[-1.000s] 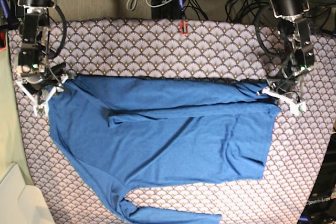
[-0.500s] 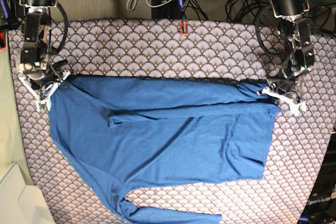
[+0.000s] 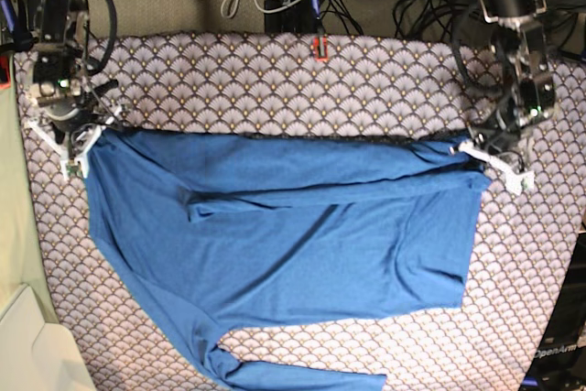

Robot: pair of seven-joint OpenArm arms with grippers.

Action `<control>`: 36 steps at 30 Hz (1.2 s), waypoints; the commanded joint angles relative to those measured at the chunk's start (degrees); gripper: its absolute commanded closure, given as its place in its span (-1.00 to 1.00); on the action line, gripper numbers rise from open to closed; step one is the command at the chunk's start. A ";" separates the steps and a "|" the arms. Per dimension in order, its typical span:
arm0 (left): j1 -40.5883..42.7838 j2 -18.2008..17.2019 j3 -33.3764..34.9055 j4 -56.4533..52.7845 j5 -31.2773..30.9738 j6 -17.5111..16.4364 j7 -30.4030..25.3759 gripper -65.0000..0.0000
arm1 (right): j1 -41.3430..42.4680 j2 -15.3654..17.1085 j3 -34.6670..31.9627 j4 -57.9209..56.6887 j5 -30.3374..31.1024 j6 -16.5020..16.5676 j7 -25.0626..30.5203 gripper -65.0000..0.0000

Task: Fold the T-shirt properly
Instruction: 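Pull the held edge back toward the robot with both grippers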

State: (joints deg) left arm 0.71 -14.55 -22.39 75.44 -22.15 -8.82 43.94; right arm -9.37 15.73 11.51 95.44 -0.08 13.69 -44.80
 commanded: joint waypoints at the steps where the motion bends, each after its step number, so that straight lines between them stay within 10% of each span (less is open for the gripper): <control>1: 0.56 -0.53 0.02 1.35 0.66 0.25 1.64 0.99 | -0.52 0.76 0.40 1.92 -0.23 -0.11 0.53 1.00; 22: 6.54 -1.94 -5.96 8.12 0.66 -0.28 4.01 0.99 | -6.50 0.23 0.14 7.11 -0.06 -0.11 0.09 1.00; 36: 5.40 -1.76 -5.87 8.12 0.66 -0.28 4.28 0.99 | 5.45 -0.47 0.40 -0.98 -0.23 9.91 -2.90 -0.22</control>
State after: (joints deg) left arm 6.76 -15.38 -27.99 82.61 -21.26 -9.06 49.08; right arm -4.01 14.57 11.53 93.67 -0.21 23.35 -47.99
